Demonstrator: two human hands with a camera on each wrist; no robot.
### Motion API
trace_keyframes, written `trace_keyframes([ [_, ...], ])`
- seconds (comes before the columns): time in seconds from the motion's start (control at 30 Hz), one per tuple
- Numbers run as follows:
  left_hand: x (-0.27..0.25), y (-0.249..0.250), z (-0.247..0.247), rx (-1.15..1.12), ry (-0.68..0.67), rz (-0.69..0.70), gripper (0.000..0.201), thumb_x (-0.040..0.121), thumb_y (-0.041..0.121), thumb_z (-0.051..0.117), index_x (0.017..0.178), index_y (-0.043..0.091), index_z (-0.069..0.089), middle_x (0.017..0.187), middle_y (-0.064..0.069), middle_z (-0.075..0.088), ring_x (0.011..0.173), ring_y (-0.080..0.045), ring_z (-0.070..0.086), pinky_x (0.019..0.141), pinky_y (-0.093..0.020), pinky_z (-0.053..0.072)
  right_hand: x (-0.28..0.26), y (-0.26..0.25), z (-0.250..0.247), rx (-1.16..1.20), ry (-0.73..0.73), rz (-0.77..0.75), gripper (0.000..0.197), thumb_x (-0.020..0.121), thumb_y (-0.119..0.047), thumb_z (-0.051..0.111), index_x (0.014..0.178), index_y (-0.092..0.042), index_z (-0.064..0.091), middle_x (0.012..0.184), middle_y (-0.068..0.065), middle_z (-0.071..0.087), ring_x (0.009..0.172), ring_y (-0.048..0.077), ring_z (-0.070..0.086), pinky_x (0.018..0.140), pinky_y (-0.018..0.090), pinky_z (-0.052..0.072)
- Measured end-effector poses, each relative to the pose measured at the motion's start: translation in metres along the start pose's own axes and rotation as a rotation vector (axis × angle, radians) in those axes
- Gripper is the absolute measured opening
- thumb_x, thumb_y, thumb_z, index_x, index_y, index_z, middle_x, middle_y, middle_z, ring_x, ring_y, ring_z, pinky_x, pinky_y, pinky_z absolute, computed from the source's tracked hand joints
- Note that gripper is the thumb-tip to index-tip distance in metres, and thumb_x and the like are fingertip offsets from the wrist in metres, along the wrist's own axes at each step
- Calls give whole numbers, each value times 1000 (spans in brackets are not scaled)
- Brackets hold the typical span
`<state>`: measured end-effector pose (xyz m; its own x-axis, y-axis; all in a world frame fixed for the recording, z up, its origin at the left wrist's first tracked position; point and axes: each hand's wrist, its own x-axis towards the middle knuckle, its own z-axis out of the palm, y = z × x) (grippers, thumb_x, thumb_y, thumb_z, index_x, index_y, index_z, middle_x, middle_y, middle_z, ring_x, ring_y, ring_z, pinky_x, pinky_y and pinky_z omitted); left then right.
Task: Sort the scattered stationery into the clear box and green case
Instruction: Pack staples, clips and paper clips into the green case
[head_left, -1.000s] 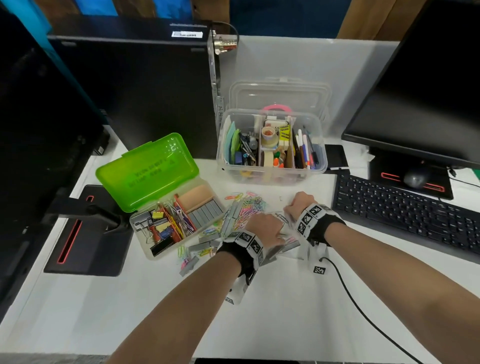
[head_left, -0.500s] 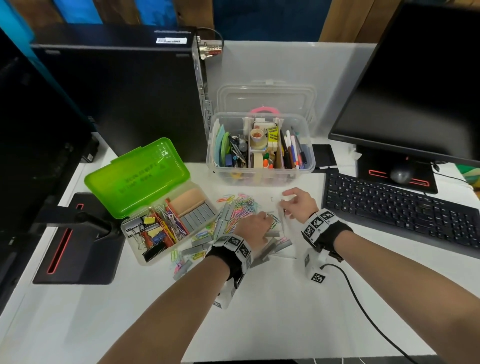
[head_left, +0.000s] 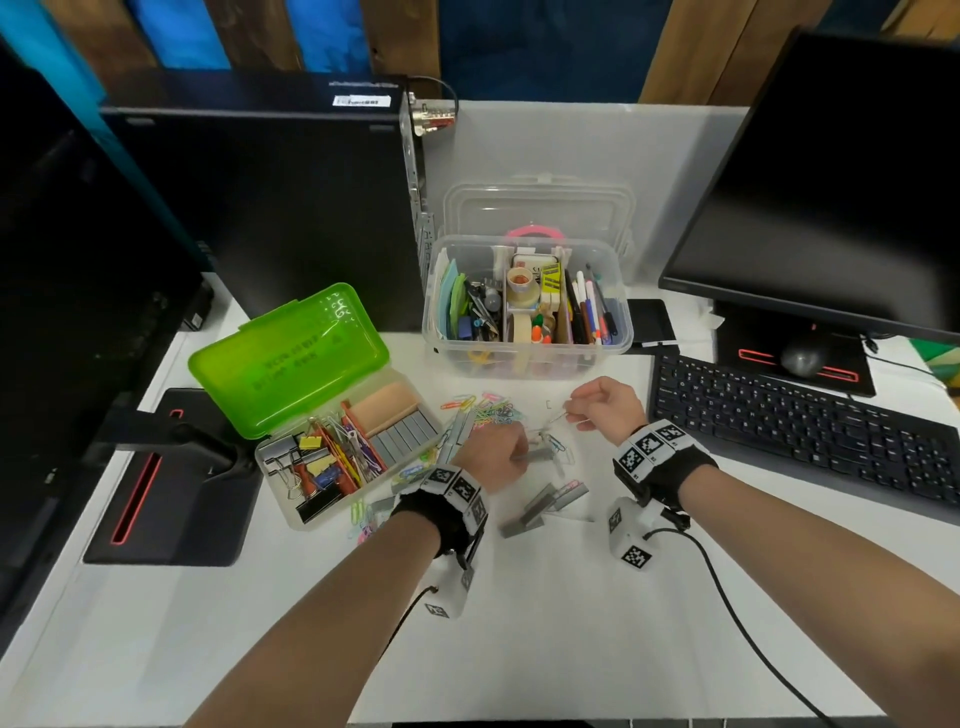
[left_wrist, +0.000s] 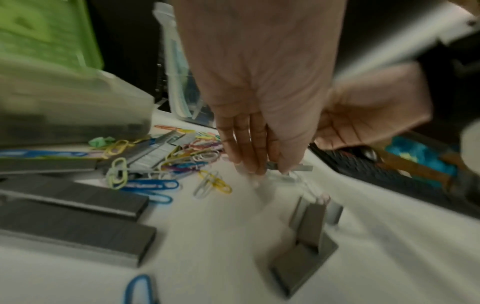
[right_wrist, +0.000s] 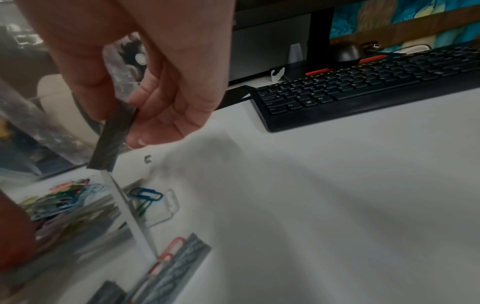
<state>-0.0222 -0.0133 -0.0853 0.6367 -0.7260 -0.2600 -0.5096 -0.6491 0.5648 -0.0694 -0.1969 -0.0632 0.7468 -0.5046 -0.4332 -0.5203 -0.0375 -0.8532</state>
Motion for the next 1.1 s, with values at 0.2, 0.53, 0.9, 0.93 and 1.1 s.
trace_keyframes([
  [0.2,-7,-1,-20,-401,242,-89,18,85,22,70,94,7,67,82,-2,68,72,-11,58,76,-30,52,-18,-9,8,256,-185,65,9,86,0,64,90,-7,64,92,16,68,81,24,68,73,30,57],
  [0.53,-17,-9,-49,-372,281,-92,12,85,11,66,97,9,65,87,-6,69,72,-10,56,71,-19,47,-31,-34,27,328,-228,84,10,89,1,58,96,-7,62,95,12,66,90,29,66,86,41,53],
  [0.9,-22,-36,-78,-377,237,-52,18,89,13,63,106,13,65,82,-1,67,74,-14,61,66,-17,47,-24,-50,57,110,-257,-18,12,86,-4,66,97,-7,68,89,7,69,79,16,67,75,23,55],
  [0.93,-22,-39,-81,-370,237,-51,17,89,14,62,106,14,66,82,1,66,73,-12,60,62,-10,44,-22,-51,61,96,-263,-24,12,86,-5,66,97,-8,68,90,7,69,79,16,67,77,24,55],
  [1.1,-23,-55,-87,-292,226,-14,16,91,15,60,104,16,69,92,-3,70,74,-4,55,59,0,36,-15,-49,74,65,-277,-38,12,85,-3,66,95,-9,70,91,12,70,81,19,68,84,28,56],
])
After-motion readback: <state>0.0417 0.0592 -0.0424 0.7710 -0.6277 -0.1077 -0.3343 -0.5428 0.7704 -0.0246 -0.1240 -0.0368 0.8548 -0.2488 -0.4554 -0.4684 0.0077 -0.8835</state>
